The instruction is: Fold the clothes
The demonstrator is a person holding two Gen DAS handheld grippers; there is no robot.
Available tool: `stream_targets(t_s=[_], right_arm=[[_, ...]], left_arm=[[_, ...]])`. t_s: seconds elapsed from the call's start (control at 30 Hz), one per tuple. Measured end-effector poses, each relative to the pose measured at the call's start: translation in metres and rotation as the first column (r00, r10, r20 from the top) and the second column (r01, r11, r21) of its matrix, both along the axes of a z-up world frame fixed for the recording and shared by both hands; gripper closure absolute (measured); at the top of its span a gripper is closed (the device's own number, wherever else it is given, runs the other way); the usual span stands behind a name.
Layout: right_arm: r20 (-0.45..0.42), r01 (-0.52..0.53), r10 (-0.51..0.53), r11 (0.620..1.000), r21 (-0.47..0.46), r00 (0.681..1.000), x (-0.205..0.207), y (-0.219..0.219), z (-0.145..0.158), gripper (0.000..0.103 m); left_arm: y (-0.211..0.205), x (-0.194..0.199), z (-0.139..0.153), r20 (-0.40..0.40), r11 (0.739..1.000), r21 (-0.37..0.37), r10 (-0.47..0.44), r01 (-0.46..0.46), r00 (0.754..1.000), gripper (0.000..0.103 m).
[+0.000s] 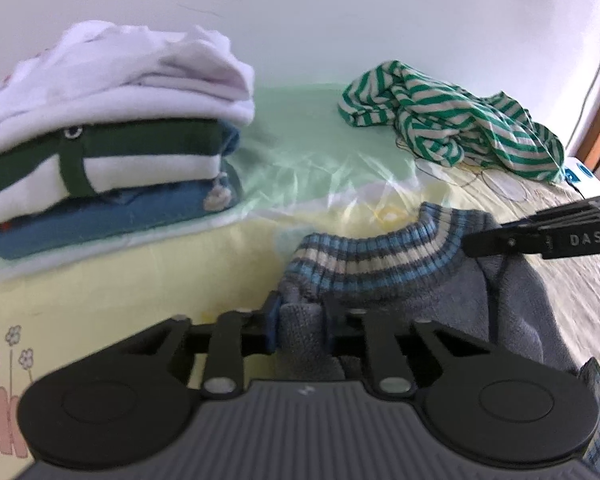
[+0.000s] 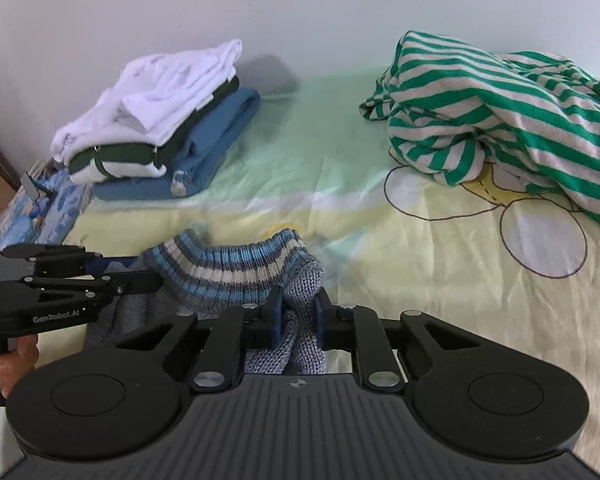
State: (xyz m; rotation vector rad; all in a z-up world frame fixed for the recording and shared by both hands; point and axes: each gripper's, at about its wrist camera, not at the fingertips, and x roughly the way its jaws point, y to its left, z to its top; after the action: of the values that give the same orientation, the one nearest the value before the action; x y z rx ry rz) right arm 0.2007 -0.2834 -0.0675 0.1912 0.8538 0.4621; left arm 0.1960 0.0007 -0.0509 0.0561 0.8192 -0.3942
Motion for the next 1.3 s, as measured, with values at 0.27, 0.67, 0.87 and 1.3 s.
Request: stream_targets(t_s=[0.27, 0.67, 0.87, 1.3], right_arm=[[0.069, -0.025, 0.023, 0.999, 0.034, 0.997, -0.013, -0.002, 0.015, 0.088], [0.151, -0.061, 0.058, 0.998, 0.019, 0.987, -0.04, -0.001, 0.04, 0.088], [0.18, -0.072, 0.065, 0.997, 0.033, 0.981, -0.058, -0.006, 0.053, 0.088], [0.21, -0.085, 0.074, 0.995, 0.044, 0.975, -0.089, -0.009, 0.069, 0.088]], left_arm=[[-0.005, -0.014, 0.019, 0.067, 0.998, 0.053, 0.012, -0.016, 0.998, 0.089], [-0.006, -0.04, 0.043, 0.136, 0.996, 0.087, 0.007, -0.019, 0.991, 0.089], [-0.005, -0.058, 0.056, 0.163, 0.997, 0.081, 0.004, -0.017, 0.987, 0.089], [-0.001, -0.094, 0.078, 0.193, 0.997, 0.07, 0.014, -0.028, 0.981, 0.09]])
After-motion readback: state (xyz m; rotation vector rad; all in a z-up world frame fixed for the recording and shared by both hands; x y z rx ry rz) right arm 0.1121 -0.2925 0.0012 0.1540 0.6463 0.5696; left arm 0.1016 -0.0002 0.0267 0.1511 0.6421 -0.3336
